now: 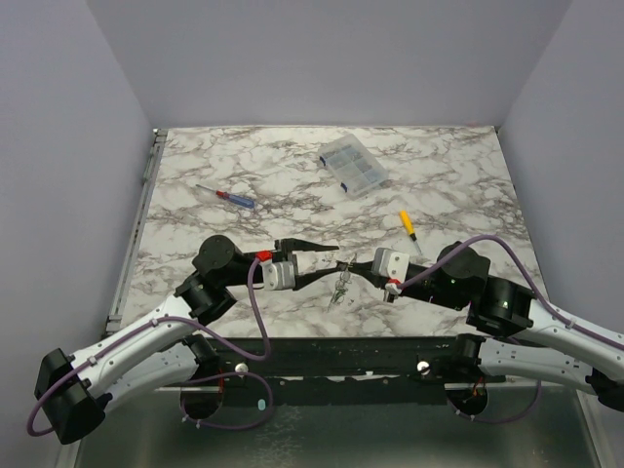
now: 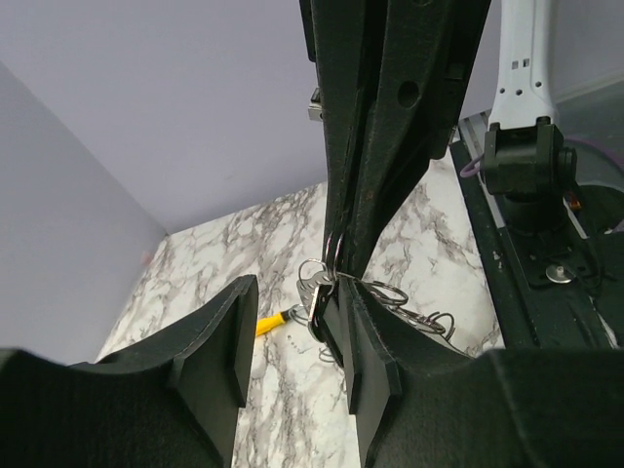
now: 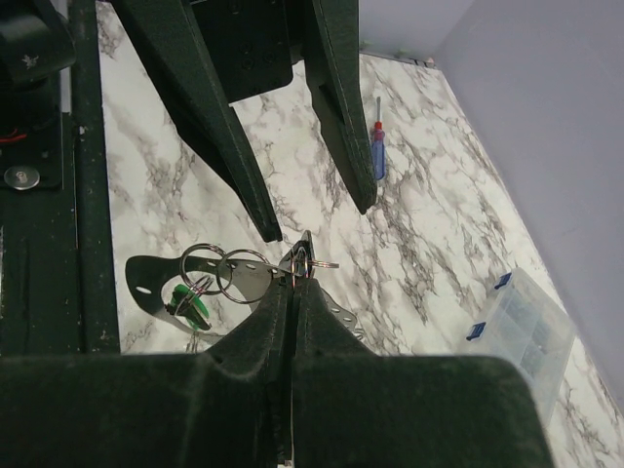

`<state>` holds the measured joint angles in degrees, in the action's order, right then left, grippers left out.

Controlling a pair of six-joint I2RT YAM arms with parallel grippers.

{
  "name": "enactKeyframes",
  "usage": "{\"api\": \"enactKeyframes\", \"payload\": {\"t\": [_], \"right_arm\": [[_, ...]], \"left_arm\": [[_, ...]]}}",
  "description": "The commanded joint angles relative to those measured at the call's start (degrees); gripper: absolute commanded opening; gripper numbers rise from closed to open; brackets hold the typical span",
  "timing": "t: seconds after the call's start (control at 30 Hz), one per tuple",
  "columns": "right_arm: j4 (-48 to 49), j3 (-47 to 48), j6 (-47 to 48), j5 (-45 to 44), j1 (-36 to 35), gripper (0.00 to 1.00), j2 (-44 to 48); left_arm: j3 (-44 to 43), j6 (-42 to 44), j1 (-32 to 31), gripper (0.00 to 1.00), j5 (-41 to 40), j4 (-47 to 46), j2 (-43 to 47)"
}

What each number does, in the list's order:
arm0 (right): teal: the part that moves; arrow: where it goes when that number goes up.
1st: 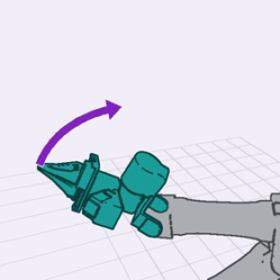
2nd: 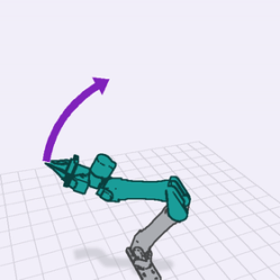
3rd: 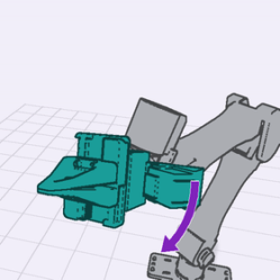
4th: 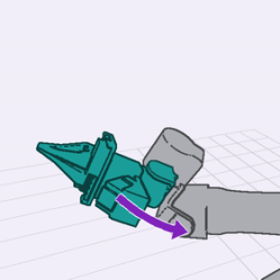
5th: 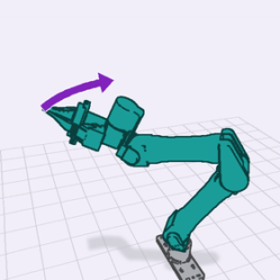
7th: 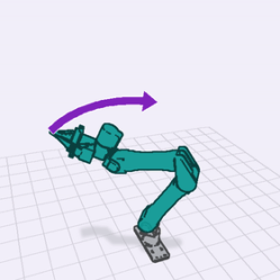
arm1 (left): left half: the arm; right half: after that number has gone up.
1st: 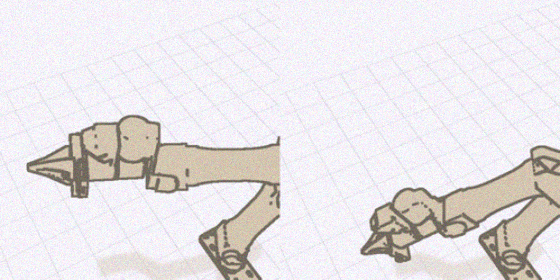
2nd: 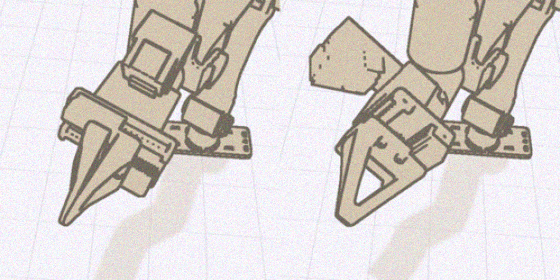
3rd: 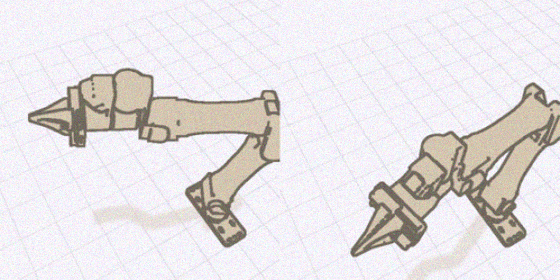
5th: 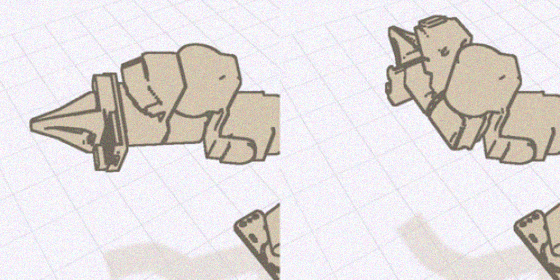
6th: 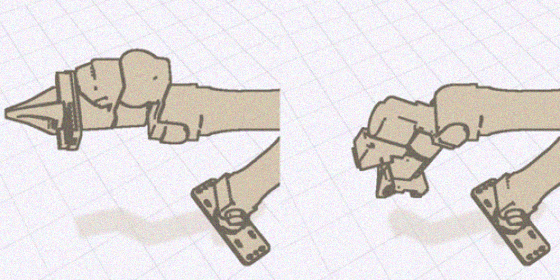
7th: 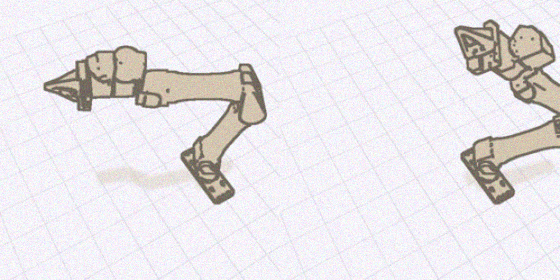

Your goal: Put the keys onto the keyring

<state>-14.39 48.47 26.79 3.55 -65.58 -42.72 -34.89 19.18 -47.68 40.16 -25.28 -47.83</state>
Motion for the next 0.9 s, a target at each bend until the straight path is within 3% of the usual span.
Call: {"api": "enactKeyframes", "payload": {"t": [0.0,0.43,0.87], "right_arm": [[2.2,0.8,0.1,0.4,-0.3,0.01,0.4],[2.4,0.1,0.5,-0.7,-0.3,0.01,1.3],[3.0,0.3,0.9,-0.2,-0.3,0.01,0.6]], "left_arm": [[0.3,-0.8,0.2,0.44,3.3,-1.4,-0.4],[0.2,-0.7,0.3,0.44,3.4,-1.4,-0.7],[-0.2,-1.2,0.3,0.36,4.9,-1.4,-1.5]]}}
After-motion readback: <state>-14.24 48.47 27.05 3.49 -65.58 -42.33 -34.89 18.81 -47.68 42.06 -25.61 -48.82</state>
